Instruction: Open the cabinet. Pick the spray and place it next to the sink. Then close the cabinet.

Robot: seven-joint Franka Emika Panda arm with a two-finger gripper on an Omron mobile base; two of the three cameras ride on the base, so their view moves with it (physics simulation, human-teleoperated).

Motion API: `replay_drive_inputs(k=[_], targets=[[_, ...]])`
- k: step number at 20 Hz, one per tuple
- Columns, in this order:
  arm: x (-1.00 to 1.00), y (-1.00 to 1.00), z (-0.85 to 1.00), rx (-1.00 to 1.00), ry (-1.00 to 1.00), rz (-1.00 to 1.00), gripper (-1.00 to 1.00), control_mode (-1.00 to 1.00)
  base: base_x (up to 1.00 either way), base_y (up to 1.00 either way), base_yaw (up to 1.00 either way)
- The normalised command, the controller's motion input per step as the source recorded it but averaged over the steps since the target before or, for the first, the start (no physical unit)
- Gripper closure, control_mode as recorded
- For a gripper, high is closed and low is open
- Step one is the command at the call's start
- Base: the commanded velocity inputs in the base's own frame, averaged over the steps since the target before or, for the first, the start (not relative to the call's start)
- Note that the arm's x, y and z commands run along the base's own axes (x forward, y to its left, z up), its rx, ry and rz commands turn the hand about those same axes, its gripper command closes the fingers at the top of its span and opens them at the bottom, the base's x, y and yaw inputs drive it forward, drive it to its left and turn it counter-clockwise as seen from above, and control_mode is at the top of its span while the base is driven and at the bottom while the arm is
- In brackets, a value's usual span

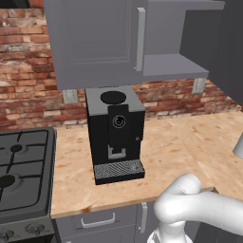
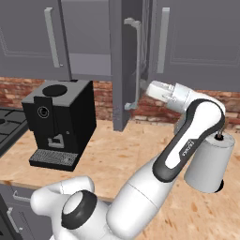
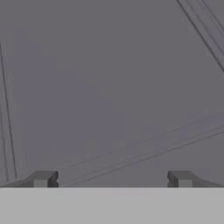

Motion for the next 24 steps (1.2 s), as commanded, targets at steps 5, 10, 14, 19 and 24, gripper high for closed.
replay_drive_inputs(k=[5,10,14,19,24], targets=[[-0.13,0.73,0.35,0.00,-0.10,0.06,-1.00,-1.00,0.00,0.00,0.00],[0.00,0.70,0.50,0.00,-0.11,0.00,-1.00,-1.00,0.00,0.00,0.00],[0.00,0.72,0.41,0.00,-0.16,0.00,-1.00,-1.00,0.00,0.00,0.00],[0.00,0.55,0.10,-0.01,-0.05,-0.09,-1.00,-1.00,0.00,0.00,0.00],[0.00,0.38,0.00,0.00,0.00,-0.25,-1.00,-1.00,0.00,0.00,0.00]])
